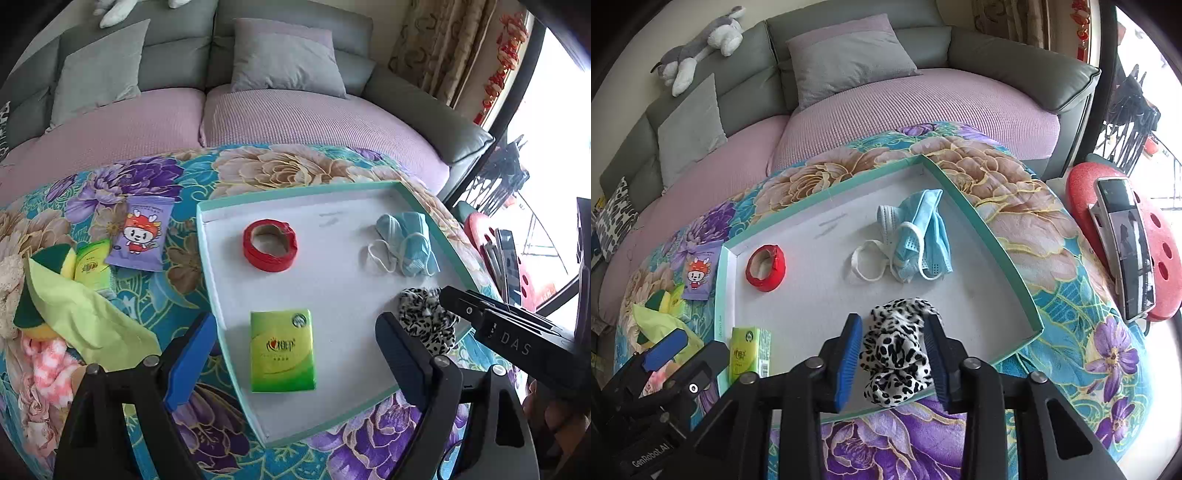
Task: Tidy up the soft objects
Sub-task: 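Open both tools to drop the tissue pack and leopard scrunchie into the tray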
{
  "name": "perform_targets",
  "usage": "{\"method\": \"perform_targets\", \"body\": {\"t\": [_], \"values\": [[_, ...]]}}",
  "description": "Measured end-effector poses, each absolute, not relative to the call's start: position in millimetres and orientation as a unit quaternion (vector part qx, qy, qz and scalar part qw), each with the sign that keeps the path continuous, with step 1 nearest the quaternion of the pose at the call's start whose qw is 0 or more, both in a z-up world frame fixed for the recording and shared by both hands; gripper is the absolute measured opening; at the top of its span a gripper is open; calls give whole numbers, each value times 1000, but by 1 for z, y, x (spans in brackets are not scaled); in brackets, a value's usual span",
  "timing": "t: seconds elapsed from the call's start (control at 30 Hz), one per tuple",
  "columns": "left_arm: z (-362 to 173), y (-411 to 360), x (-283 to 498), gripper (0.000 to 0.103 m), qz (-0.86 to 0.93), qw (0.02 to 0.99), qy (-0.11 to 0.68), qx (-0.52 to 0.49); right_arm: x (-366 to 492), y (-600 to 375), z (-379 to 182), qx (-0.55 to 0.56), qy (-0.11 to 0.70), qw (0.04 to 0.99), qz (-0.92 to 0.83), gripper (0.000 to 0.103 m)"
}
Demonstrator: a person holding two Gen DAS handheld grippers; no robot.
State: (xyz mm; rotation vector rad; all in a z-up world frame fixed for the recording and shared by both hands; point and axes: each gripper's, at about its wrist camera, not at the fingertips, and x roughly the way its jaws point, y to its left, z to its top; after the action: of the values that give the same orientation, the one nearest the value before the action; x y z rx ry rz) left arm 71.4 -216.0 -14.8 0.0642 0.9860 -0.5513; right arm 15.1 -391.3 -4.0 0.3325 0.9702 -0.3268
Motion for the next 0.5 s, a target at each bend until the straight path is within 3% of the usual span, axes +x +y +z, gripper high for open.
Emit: {"method": "perform_targets", "body": {"t": [0.07,0.2,0.33,0.5], "values": [[-13,-205,73,90,-252,851,461,17,17,-387,-3,153,461,860,-154,62],[-10,-171,81,97,-211,864,457,-15,22,-379,-6,136,466,860,-155,75],[-1,-130,88,98,-132,891,434,-12,26,-369,-11,121,472,859,-154,102],[10,-68,95,98,-15,909,416,-5,31,-351,-5,116,466,865,-142,103]]}}
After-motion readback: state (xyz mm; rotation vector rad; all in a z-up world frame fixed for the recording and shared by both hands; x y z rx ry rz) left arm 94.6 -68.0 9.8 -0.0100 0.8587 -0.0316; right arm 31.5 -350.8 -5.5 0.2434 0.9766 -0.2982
